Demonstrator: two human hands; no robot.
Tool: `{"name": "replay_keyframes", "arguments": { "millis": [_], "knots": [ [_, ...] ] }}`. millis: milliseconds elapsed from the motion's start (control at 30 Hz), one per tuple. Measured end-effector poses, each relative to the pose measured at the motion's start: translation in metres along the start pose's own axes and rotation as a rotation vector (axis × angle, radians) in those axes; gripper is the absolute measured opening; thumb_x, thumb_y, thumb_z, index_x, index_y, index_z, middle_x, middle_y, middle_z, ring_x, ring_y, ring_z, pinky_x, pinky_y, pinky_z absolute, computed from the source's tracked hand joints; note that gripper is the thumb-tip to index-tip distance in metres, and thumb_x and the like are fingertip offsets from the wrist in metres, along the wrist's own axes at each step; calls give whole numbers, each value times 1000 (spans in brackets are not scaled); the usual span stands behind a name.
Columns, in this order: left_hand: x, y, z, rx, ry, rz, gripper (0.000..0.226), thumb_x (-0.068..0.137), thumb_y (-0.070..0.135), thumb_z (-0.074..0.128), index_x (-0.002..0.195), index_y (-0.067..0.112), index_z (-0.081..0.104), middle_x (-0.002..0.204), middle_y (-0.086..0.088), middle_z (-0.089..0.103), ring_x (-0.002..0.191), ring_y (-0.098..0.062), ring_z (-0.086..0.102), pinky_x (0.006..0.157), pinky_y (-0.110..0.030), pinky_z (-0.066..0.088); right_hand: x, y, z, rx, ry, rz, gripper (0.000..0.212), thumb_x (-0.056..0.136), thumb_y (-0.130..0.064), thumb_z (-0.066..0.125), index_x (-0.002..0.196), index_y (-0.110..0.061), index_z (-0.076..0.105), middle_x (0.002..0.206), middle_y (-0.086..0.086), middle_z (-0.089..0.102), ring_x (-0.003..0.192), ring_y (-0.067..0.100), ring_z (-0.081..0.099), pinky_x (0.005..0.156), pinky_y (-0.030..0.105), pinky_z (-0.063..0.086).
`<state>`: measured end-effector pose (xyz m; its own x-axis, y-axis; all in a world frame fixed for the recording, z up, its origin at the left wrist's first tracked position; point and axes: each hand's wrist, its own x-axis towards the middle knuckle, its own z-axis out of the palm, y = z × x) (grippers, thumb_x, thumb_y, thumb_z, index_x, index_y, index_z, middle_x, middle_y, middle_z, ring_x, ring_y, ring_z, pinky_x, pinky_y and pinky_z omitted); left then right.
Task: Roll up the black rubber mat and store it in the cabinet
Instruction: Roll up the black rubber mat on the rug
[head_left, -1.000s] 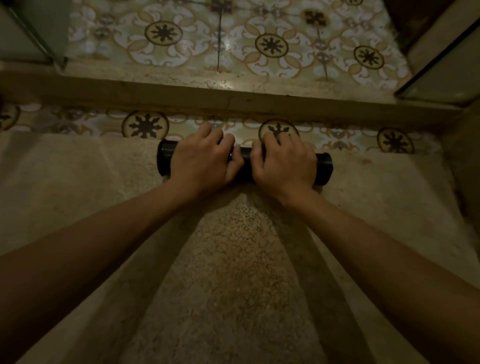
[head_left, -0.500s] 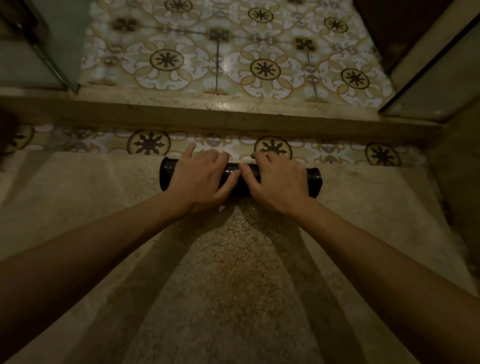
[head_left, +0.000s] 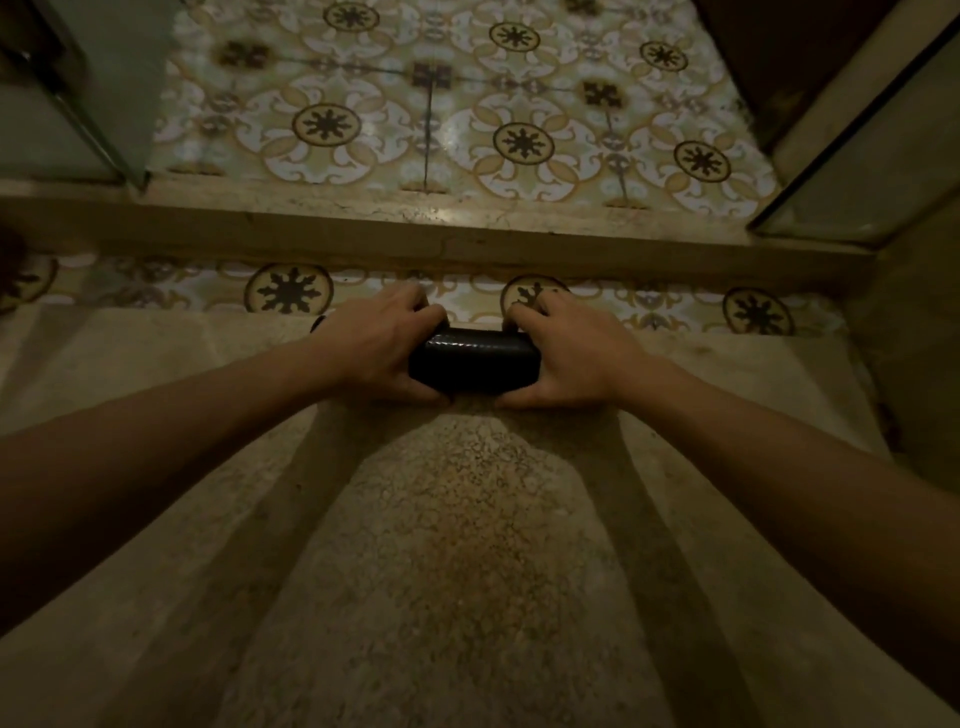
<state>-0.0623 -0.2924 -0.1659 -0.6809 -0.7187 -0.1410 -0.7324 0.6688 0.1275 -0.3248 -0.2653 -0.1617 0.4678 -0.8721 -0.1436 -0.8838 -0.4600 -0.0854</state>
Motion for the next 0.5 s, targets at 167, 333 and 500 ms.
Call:
{"name": "replay_keyframes", "arguments": {
  "millis": [167,333,500],
  "knots": [
    [-2,3,2,49,65,47,79,71,79,61,122,21,46,116,-4,46,99,-15,43,74,-33,51,-4,0,8,-9,92,-27,78,65,-88,56,120,-33,46,100,-1,43,89,18,43,68,37,51],
    [-4,10,-5,102,29,27,80,74,75,62,127,19,42,123,-9,44,106,-20,44,72,-31,48,-8,-5,-2,-6,34,-14,79,67,-85,54,125,-33,43,103,4,43,91,20,41,70,38,50],
    [-40,48,-51,105,-74,6,80,75,68,66,128,18,34,132,-15,41,114,-29,46,88,-44,51,-59,-33,-47,33,-19,19,71,70,-72,64,123,-29,48,101,6,45,87,19,39,70,35,45]
  ]
}}
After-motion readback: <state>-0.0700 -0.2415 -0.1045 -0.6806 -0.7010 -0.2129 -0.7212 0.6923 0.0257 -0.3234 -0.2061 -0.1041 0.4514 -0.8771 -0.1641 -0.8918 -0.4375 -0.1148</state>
